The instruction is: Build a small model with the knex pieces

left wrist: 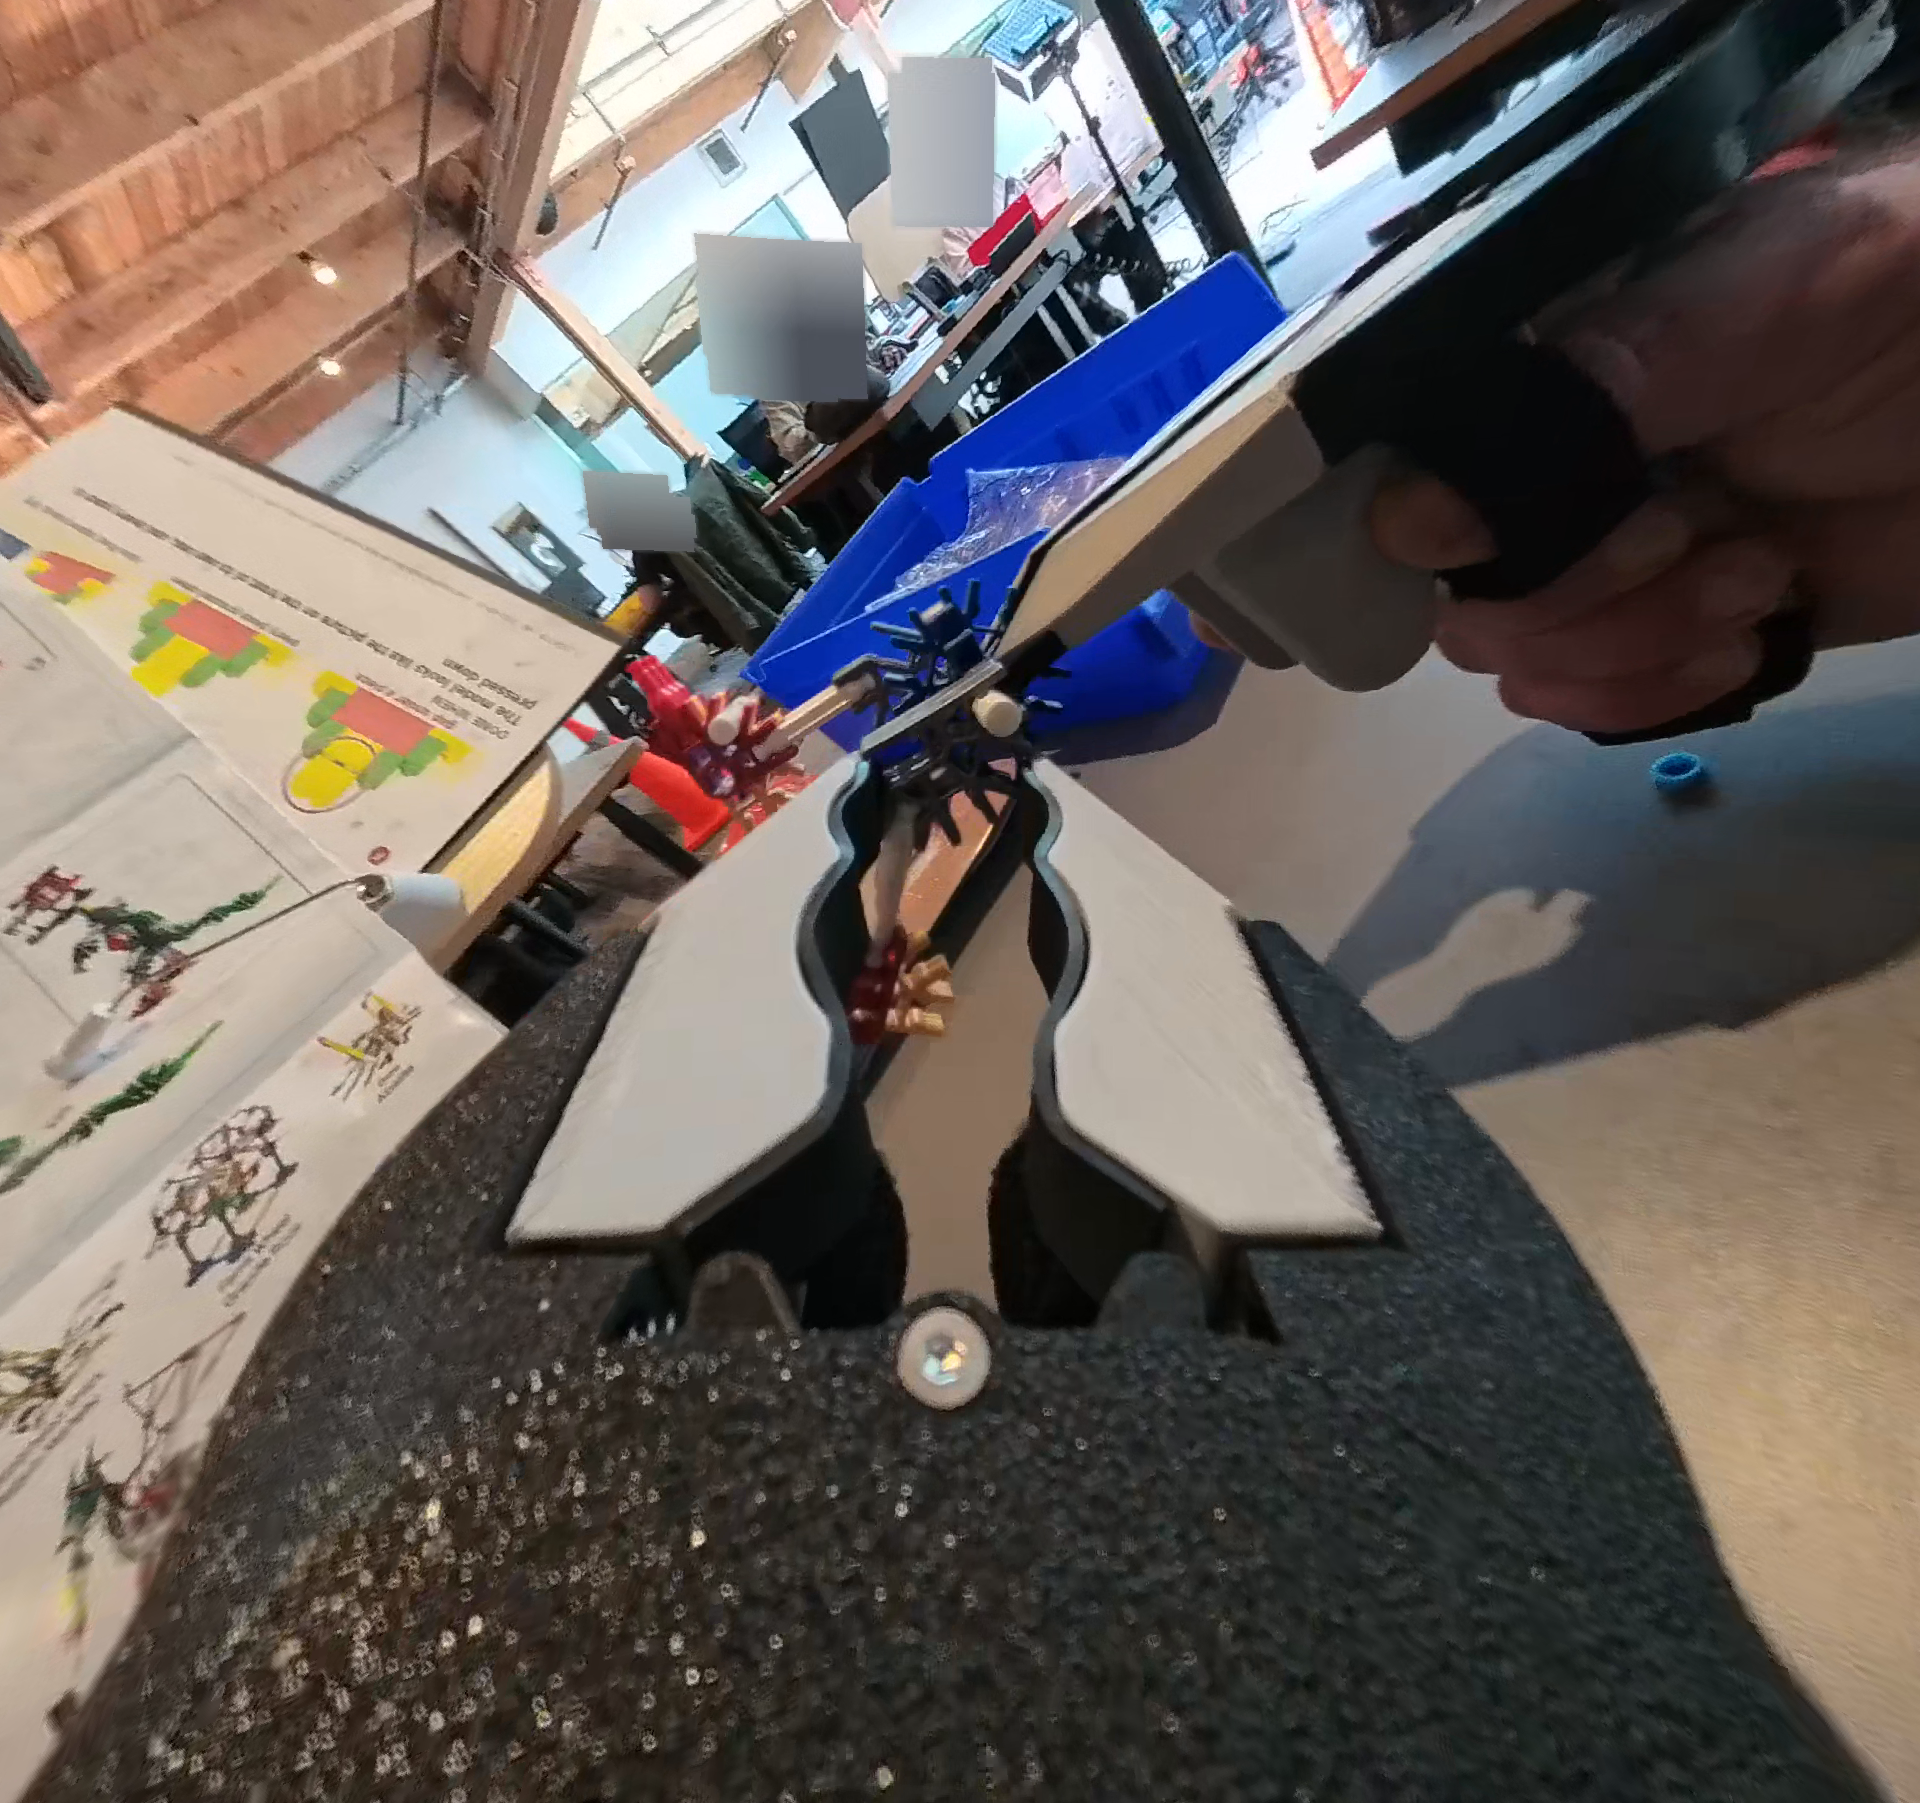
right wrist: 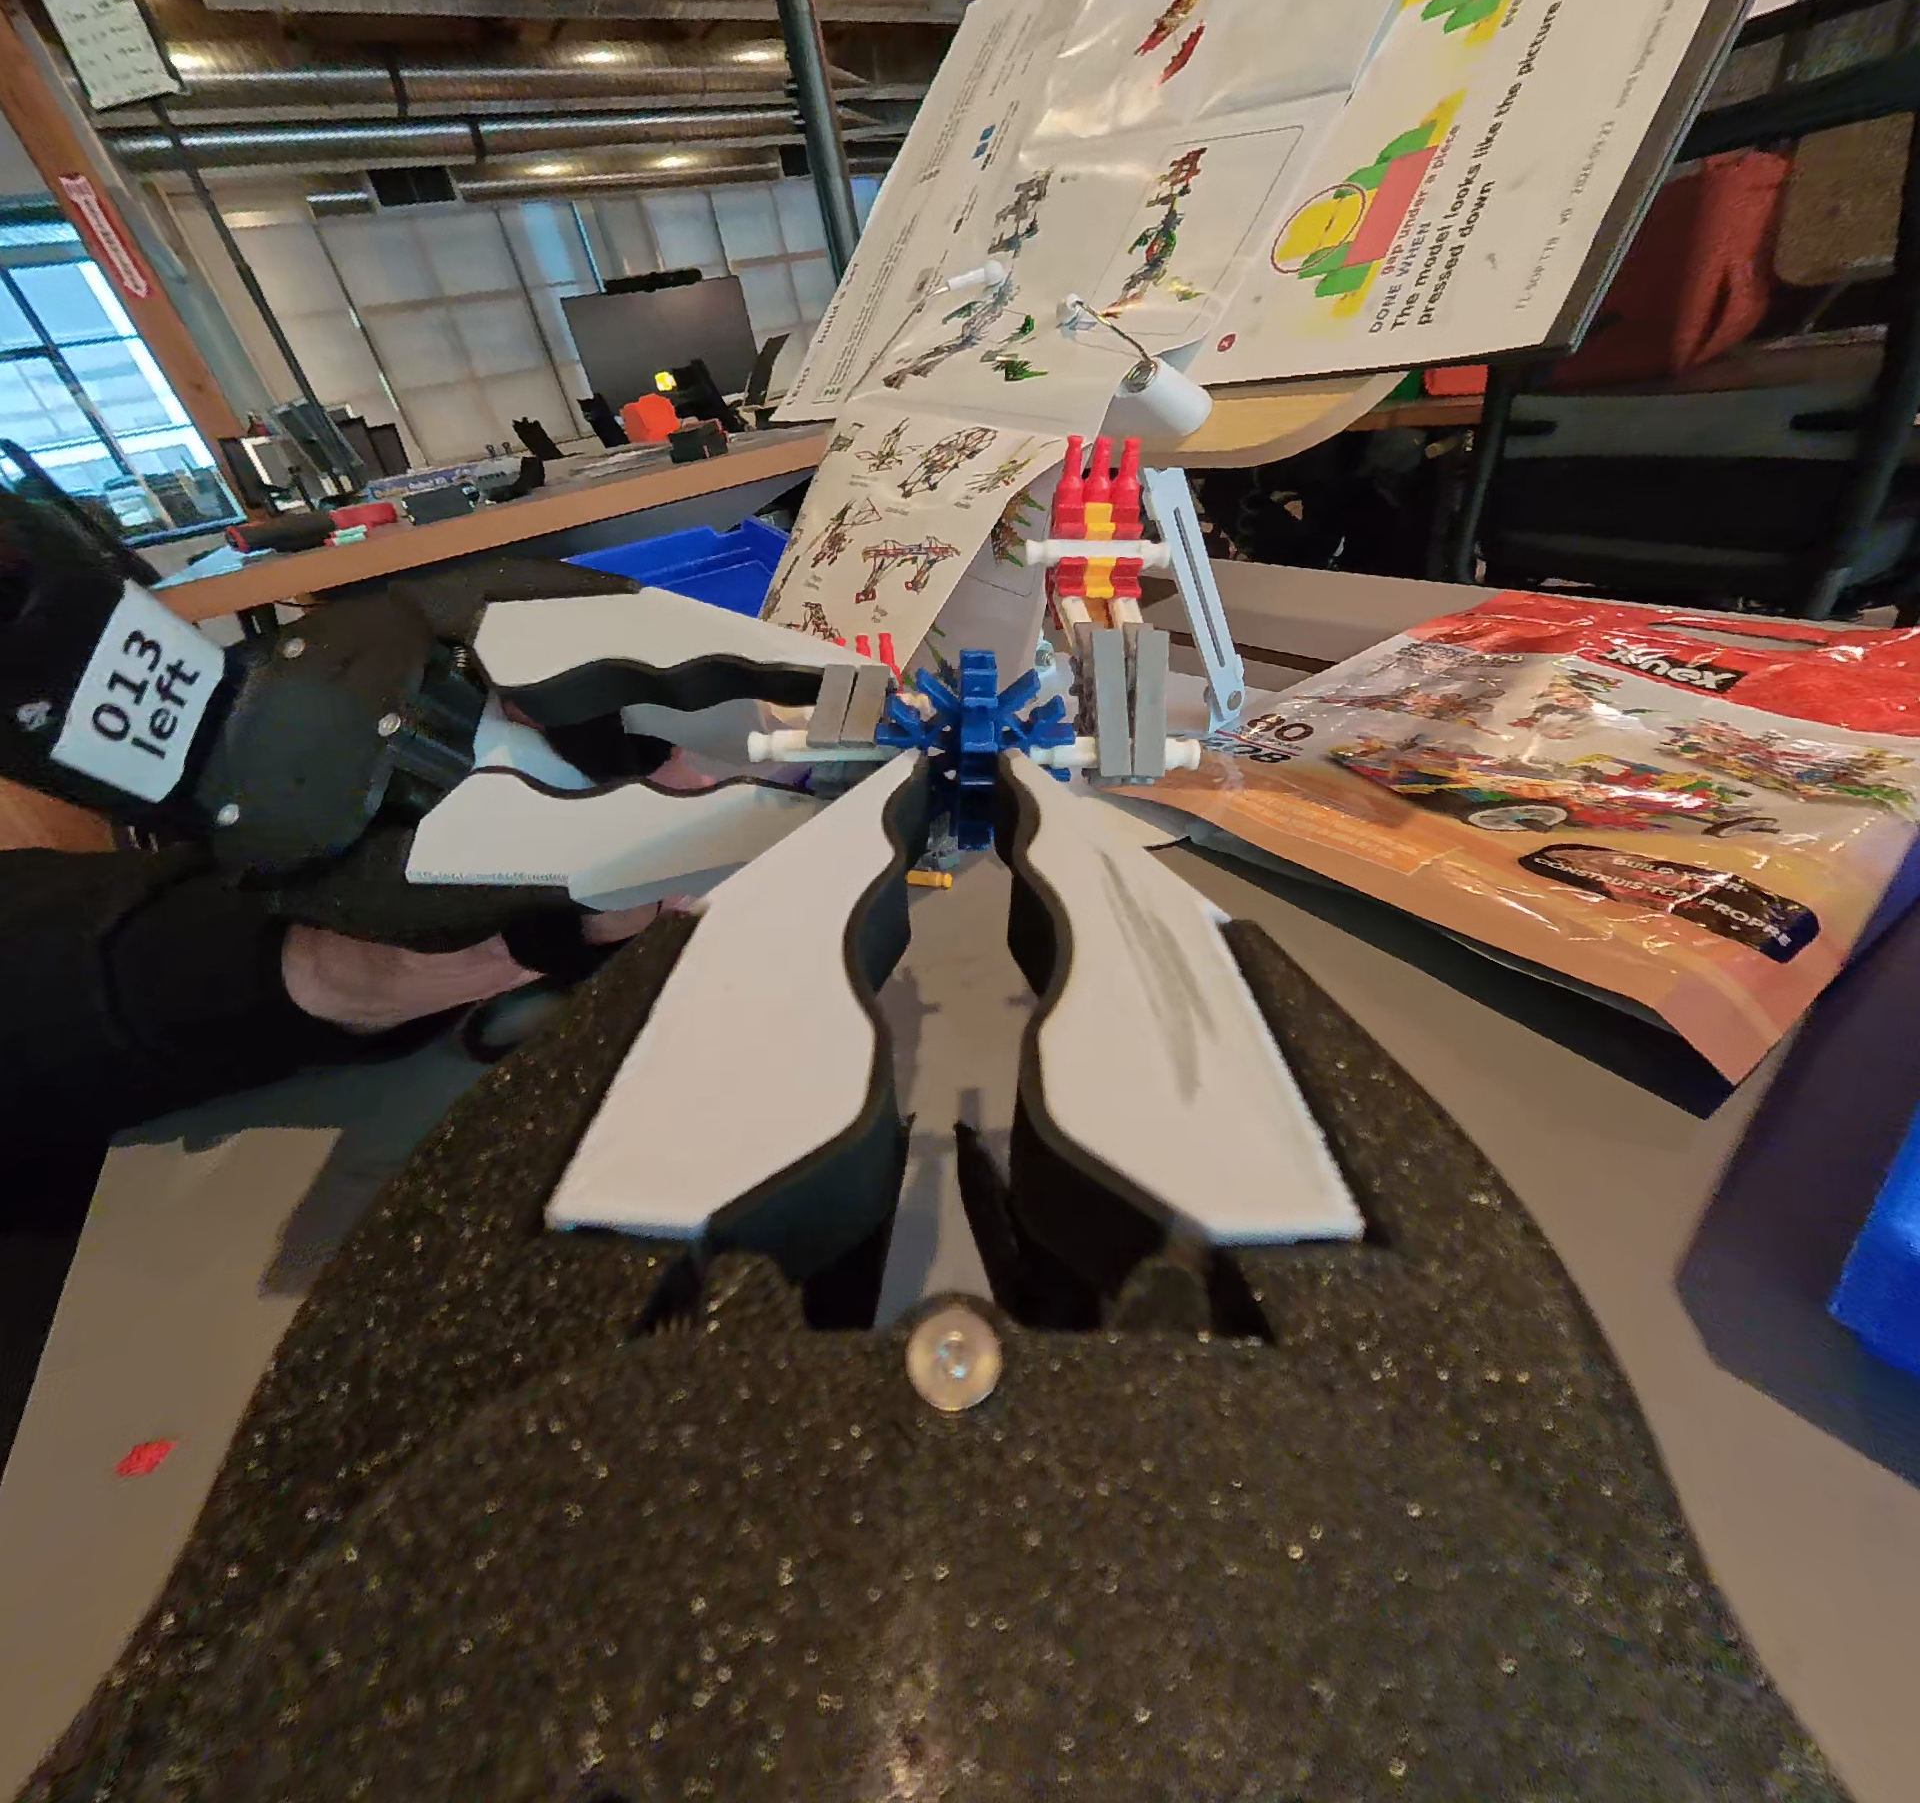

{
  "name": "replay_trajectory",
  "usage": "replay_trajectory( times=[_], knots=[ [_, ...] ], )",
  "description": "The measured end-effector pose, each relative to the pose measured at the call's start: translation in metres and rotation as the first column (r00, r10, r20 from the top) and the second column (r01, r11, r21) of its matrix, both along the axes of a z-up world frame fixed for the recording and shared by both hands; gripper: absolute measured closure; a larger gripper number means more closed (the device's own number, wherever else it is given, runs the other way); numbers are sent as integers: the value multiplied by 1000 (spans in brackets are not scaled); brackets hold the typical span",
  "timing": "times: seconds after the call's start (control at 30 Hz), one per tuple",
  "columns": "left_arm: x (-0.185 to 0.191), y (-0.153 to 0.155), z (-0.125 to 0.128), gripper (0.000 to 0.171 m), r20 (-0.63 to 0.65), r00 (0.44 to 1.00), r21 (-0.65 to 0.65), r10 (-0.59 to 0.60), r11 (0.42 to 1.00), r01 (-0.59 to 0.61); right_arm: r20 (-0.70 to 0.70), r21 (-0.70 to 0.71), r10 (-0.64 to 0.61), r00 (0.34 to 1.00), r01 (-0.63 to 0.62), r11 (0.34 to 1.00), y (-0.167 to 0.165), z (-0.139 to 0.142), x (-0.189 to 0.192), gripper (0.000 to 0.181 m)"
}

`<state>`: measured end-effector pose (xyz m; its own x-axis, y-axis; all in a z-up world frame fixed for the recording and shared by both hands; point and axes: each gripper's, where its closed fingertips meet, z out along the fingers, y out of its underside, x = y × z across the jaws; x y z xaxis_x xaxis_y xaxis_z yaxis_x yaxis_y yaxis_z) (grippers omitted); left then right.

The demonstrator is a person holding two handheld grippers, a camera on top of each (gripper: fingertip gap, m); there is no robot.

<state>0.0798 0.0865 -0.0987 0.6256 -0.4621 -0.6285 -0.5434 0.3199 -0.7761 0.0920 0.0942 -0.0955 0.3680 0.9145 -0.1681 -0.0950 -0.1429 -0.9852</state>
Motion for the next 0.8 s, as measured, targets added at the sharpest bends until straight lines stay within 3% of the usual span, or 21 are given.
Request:
replay_trajectory(
  times=[0.3, 0.5, 0.8],
  knots=[
    [0, 2, -2, 150, -195, 973, 172, 123, 981, -90, -11, -57, -39, 999, 39, 998, 3, -4, -1, 171],
    [1, 3, -2, 150, -116, 990, 89, 78, 994, -68, -1, -30, -61, 998, 61, 998, 4, -3, 0, 172],
    [-4, 5, -1, 147, -1, 1000, -15, -11, 1000, 11, 1, -33, 21, 1000, -21, 999, 4, -2, 2, 171]
  ],
)
